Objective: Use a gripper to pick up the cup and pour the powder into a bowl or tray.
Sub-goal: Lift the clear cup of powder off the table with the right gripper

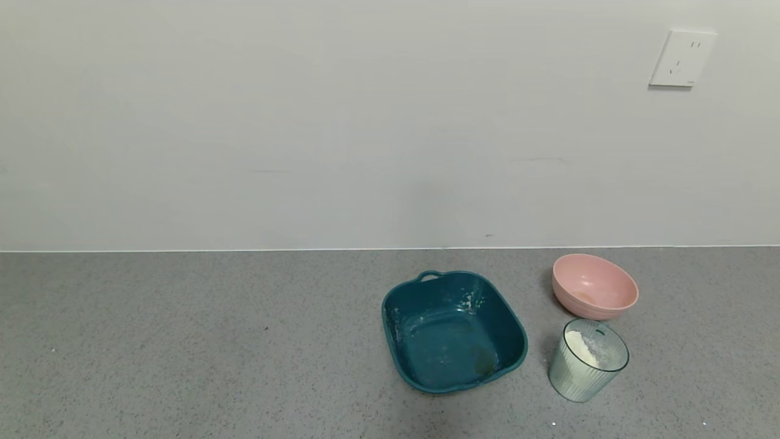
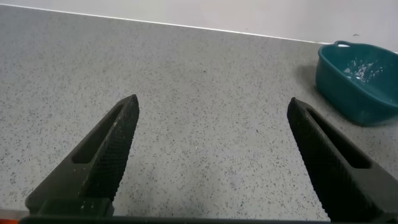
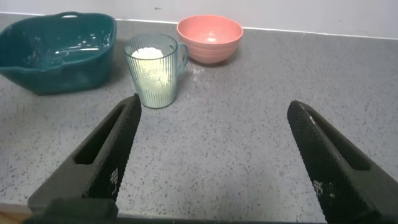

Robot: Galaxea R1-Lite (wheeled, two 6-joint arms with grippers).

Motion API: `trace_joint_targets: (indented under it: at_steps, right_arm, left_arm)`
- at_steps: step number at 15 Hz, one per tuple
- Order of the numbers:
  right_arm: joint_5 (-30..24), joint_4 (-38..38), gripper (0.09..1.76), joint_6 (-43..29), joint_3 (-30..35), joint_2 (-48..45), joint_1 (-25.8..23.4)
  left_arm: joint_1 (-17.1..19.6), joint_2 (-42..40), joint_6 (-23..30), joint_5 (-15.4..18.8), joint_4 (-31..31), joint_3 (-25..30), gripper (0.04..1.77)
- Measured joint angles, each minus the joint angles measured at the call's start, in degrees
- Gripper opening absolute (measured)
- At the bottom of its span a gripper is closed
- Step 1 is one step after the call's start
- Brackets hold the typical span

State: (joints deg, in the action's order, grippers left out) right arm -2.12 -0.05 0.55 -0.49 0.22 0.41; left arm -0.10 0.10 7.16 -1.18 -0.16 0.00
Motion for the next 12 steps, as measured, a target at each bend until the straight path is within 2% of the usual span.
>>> trace_joint_targets:
  at_steps: [2,6,12]
  right_arm:
    - [-0.3,2.8,1.71,0.0,-2.0,0.6,0.0]
    - [-0.3,10.6,1.71,0.0,-10.1,4.9,0.1]
    - [-1.8,12.0,1.71,0.1,-17.6,22.6,0.1]
  left_arm:
    - [0.0,0.0,0.0,0.0,0.0,0.0,1.72]
    - [0.0,0.0,0.0,0.0,0.0,0.0,1.72]
    - [0.0,0.0,0.0,0.0,0.0,0.0,1.72]
